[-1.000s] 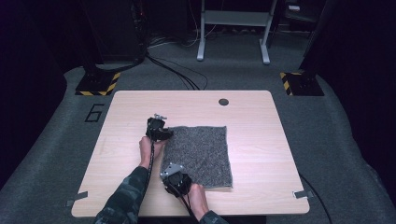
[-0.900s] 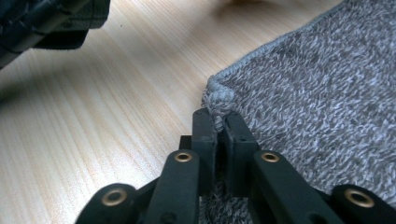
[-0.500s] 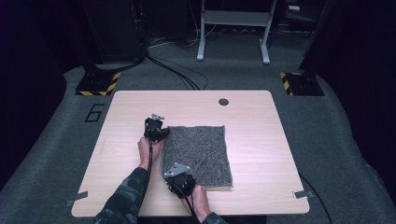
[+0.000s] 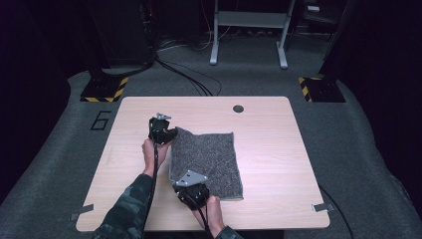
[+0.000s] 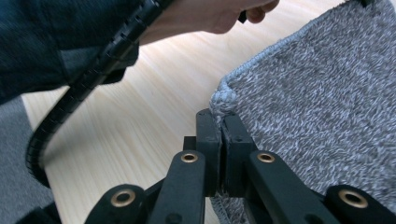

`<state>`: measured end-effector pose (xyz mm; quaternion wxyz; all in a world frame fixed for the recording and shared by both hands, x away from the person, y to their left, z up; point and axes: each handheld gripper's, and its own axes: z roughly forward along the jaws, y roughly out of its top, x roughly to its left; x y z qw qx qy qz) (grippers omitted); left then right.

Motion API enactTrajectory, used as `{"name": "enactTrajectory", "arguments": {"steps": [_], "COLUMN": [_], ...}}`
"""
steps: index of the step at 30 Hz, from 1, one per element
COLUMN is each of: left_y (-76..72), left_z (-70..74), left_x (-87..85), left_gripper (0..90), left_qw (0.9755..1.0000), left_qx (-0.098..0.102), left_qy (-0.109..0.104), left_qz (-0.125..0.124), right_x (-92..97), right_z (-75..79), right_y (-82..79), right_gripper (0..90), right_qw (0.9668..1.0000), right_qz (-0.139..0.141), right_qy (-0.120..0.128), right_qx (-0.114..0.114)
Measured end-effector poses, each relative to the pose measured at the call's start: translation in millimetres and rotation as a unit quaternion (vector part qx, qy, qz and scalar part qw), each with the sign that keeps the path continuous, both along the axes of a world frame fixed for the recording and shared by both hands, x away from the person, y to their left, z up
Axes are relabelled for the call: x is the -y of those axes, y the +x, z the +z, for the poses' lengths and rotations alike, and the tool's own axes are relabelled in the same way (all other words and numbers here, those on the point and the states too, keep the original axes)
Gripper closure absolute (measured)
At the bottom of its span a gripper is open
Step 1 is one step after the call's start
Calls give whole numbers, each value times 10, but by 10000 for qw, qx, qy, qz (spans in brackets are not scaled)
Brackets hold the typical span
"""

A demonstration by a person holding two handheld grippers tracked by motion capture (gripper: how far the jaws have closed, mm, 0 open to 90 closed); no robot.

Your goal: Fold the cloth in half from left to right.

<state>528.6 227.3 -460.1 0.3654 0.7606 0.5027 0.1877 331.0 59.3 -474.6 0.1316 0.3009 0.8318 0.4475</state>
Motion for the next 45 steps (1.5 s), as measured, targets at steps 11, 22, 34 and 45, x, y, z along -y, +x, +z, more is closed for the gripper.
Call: {"name": "enactTrajectory", "arguments": {"steps": [11,22,34,45], "left_y": [-9,34,120,160], "left_z": [446,444,257,142], "left_x": [-25,347,742,948], "left_gripper": [871,868,865,864], "left_qw": [9992,9978,9960,9954], "left_qx": [172,229,136,86], "left_qy": [359,471,570,539], "left_qz": [-88,-395,-672,-790], "right_x": [-63,177,531,721], "right_z": [390,283,45,-48], "right_y": [2,-80,-54,-35], "right_gripper": [880,878,876,876], "right_qw": [9981,9984,9985,9975], "right_qz": [104,-69,-428,-606], "right_qy": [514,523,306,229], "right_qx": [311,191,-117,-266]}}
